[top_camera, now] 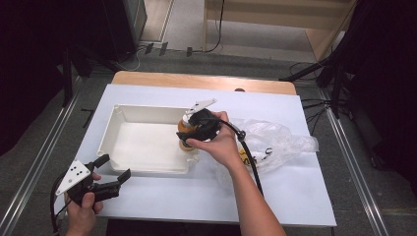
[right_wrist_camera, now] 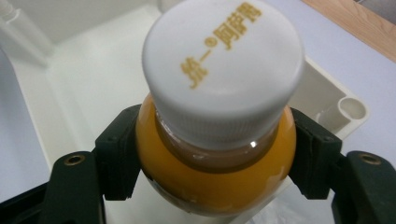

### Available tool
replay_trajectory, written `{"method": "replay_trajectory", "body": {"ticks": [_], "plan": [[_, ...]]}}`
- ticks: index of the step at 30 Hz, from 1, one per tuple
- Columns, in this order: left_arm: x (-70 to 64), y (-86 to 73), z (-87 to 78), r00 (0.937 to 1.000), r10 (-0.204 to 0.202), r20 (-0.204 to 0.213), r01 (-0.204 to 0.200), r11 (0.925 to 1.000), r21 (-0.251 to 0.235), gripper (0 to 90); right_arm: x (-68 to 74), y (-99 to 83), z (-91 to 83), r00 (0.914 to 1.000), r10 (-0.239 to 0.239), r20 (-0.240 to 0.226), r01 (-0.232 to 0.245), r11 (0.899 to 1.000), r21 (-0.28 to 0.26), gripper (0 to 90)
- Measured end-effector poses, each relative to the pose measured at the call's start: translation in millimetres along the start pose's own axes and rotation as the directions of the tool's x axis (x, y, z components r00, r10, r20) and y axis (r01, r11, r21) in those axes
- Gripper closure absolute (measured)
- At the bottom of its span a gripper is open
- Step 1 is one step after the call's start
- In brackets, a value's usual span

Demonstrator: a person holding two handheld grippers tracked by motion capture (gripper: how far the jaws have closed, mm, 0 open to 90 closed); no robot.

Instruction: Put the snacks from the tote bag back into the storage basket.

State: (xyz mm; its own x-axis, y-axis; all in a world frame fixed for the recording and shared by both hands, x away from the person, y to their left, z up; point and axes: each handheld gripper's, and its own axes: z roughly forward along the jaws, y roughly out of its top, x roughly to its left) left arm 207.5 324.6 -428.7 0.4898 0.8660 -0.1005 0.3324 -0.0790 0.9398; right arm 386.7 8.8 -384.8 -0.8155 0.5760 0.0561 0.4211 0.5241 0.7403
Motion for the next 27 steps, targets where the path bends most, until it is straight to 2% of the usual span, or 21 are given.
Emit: {"method": "replay_trajectory", "body": {"ticks": [4,13,15,19,27], "plan": [[-0.3,-0.1,-0.2,1.0,0.001,0.0,-0.001,1.0,0.001,8.7,-1.8,-0.2,1.2,0.9999,0.01,-0.007,-0.01,1.0,-0.005,30.1],[-0.5,-0.1,-0.1,1.0,0.001,0.001,-0.001,1.0,0.0,8.7,-1.2,-1.3,-1.1,0.9999,-0.011,-0.006,0.011,1.0,-0.021,29.3],[-0.4,-0.1,0.3,1.0,0.001,-0.001,-0.001,1.0,0.001,8.7,-1.3,-0.6,-5.0,0.9999,-0.01,-0.005,0.01,0.999,-0.049,27.0],[-0.8,-0.4,1.1,1.0,0.004,0.002,-0.004,1.0,0.003,8.7,-6.0,1.3,-18.1,0.9995,0.022,-0.025,-0.024,0.994,-0.103,23.3],[-2.0,-0.3,3.1,1.0,0.003,0.001,-0.003,1.0,0.004,8.7,-13.3,-5.4,-39.9,0.9991,0.033,-0.026,-0.036,0.988,-0.151,19.0]]}}
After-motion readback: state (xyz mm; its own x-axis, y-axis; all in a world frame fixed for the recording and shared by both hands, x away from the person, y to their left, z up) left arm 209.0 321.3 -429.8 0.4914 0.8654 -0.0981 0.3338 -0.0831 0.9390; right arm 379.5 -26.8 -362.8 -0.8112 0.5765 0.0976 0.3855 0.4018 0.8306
